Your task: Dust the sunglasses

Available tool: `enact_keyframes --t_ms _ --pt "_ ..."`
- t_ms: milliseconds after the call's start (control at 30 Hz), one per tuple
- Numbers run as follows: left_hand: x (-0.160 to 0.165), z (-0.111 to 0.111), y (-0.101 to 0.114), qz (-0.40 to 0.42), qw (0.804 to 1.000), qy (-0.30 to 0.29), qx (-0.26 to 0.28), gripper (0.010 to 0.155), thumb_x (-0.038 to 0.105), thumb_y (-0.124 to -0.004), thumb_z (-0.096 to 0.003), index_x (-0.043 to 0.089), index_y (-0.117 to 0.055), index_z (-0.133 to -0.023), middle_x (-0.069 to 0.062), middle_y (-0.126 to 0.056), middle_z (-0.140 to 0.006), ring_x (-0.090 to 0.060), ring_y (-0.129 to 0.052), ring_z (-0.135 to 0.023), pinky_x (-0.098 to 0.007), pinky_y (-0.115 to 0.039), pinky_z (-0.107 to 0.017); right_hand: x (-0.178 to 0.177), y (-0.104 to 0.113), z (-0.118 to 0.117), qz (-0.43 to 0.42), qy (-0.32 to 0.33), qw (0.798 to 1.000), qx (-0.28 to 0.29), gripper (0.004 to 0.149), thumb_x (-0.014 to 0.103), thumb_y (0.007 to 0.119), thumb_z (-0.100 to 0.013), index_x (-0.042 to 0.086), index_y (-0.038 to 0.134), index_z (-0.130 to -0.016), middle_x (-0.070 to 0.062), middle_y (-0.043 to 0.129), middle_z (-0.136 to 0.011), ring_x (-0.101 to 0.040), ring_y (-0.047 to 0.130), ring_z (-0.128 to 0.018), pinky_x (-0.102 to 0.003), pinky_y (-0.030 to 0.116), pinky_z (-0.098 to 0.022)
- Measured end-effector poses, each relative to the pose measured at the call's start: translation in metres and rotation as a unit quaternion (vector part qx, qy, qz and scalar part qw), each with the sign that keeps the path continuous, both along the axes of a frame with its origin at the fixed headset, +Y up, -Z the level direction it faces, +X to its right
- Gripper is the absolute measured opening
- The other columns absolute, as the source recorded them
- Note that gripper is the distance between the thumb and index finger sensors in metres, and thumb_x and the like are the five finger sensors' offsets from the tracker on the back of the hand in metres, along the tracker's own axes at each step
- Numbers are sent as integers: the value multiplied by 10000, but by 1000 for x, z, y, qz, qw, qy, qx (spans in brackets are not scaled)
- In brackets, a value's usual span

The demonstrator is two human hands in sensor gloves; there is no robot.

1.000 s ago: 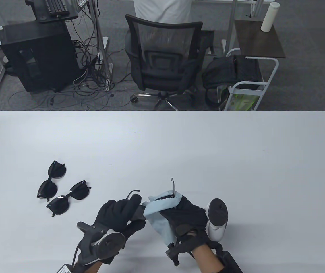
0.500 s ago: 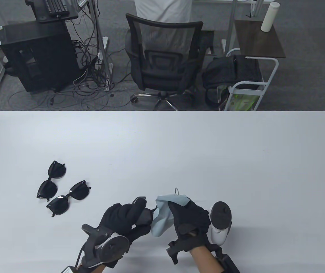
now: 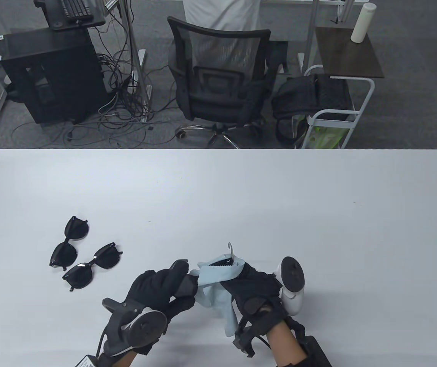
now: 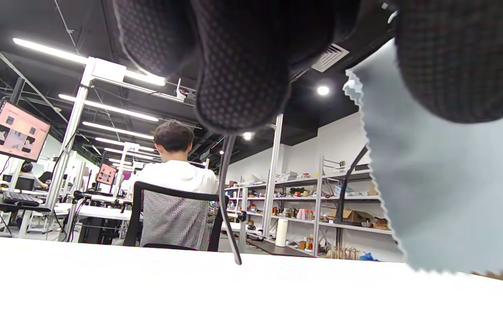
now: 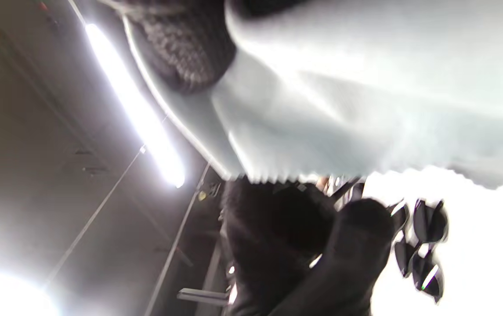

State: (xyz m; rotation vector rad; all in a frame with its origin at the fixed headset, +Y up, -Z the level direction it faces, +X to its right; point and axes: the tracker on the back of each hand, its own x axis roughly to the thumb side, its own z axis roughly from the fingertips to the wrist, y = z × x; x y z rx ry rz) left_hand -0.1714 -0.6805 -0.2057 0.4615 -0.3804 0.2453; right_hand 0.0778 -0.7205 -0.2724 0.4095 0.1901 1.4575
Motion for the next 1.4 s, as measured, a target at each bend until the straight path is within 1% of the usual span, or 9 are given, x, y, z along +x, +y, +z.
enact_keyframes --t_ms 100,200,433,733,933,1033,1100,1233,1400 --pt "7 4 0 -19 1000 -6 12 918 671 -889 -287 356 -508 -1061 133 -835 -806 -53 -1034 -522 -403 -802 -611 3 2 7 54 -101 993 30 422 471 940 -389 270 782 -725 125 1006 -582 -97 1053 -506 -349 819 -586" --pt "8 3 -1 -4 1000 -19 -2 925 686 -882 -278 351 -518 -1060 137 -846 -791 -47 -1040 -523 -392 -806 -612 5 1 10 72 -117 990 42 391 557 842 -453 271 775 -711 142 995 -538 -74 1044 -464 -337 813 -589" --pt "-3 0 6 11 1000 -13 0 938 697 -863 -267 306 -538 -1055 140 -866 -766 -41 -1055 -508 -382 -816 -614 6 -4 5 3 -66 998 2 512 566 685 -500 216 687 -872 56 928 -777 -191 961 -695 -428 714 -665" --pt "-41 0 29 97 993 36 55 944 690 -844 -275 313 -499 -1068 133 -842 -803 -39 -1046 -542 -381 -808 -626 -8 10 13 21 13 997 79 676 631 725 -456 201 580 -956 24 821 -918 -258 828 -863 -502 644 -708" --pt "-18 13 30 50 995 -1 85 943 696 -844 -271 328 -500 -1068 137 -838 -818 -41 -1042 -551 -391 -802 -629 -38 10 27 65 29 994 87 722 621 756 -448 150 562 -958 -28 786 -934 -272 800 -882 -496 653 -699" --pt "-3 18 24 24 996 -13 89 941 699 -844 -271 326 -506 -1065 138 -840 -813 -47 -1042 -544 -393 -802 -623 -50 8 34 71 22 995 71 672 579 804 -444 137 626 -917 -18 844 -873 -253 865 -820 -455 702 -671" --pt "5 21 20 4 996 -14 90 944 699 -840 -269 319 -506 -1066 138 -834 -806 -53 -1040 -542 -399 -800 -620 -54 4 37 65 0 997 47 519 458 826 -478 173 670 -882 17 878 -831 -221 893 -790 -425 725 -659" --pt "10 21 17 8 997 -15 81 949 703 -835 -258 314 -518 -1064 158 -838 -778 -60 -1041 -525 -398 -803 -612 -51 -3 34 36 2 999 23 414 454 882 -467 251 757 -805 85 946 -736 -166 945 -728 -386 747 -643" --pt "11 22 16 25 996 -23 77 946 724 -825 -253 322 -527 -1056 181 -841 -745 -44 -1039 -489 -383 -813 -603 -48 0 34 46 -24 998 32 397 514 910 -442 269 804 -736 107 992 -639 -133 1001 -636 -358 794 -596"
